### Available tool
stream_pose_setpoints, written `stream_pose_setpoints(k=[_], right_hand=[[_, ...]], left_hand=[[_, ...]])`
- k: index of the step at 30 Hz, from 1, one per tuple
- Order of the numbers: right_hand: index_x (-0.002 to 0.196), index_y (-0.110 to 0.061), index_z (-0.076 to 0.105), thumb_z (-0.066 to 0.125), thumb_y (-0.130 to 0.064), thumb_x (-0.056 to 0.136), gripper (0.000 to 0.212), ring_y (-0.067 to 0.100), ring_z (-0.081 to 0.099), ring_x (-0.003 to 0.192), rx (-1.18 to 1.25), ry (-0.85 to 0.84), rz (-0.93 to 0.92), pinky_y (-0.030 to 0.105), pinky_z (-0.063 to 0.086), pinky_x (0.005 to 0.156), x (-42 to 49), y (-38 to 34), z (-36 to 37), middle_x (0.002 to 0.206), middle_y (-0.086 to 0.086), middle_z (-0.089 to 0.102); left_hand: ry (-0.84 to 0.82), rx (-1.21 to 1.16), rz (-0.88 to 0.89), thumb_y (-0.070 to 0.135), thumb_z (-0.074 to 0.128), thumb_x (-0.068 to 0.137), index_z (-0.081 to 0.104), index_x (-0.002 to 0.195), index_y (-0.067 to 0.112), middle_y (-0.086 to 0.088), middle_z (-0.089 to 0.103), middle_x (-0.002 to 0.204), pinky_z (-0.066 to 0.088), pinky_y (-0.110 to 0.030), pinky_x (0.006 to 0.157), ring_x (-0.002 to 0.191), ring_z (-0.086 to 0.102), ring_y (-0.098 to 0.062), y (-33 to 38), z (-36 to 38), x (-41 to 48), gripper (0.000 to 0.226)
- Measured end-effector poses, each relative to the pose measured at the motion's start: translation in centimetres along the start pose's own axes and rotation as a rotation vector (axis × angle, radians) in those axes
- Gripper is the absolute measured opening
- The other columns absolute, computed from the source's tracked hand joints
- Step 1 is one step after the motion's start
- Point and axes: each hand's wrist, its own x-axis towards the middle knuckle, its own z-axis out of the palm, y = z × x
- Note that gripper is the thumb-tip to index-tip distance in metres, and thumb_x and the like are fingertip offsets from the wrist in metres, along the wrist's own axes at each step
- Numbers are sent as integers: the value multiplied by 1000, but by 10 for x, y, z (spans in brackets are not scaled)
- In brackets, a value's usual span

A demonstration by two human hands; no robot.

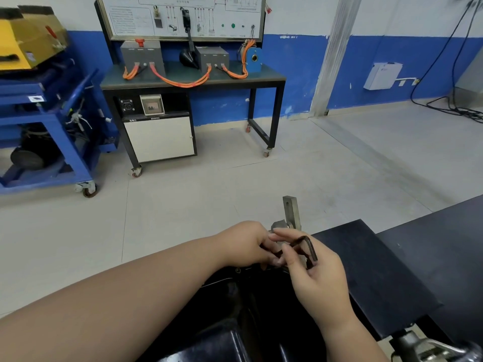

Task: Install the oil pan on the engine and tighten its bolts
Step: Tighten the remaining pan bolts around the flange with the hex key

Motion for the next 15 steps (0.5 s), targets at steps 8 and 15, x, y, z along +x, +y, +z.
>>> stream_pose_setpoints(k=[8, 15], right_hand=[[74, -31, 68, 78, -11, 74, 22, 9, 66, 71, -91, 124, 56, 26, 53, 64, 4, 2, 1, 71, -13, 69], [94, -39, 67, 59, -18, 82, 26, 14, 67, 83, -54, 22, -20, 34, 56, 70, 2, -2, 0, 91, -13, 71]], left_hand=[[45, 29, -16, 23, 72, 79, 58, 52, 27, 16, 50, 38, 27, -10, 42, 40, 41, 3, -2, -1, 1, 31], [22, -8, 9, 18, 69, 82, 73, 77, 16, 12, 55, 52, 32, -11, 51, 47, 45, 6, -2, -1, 1, 7]])
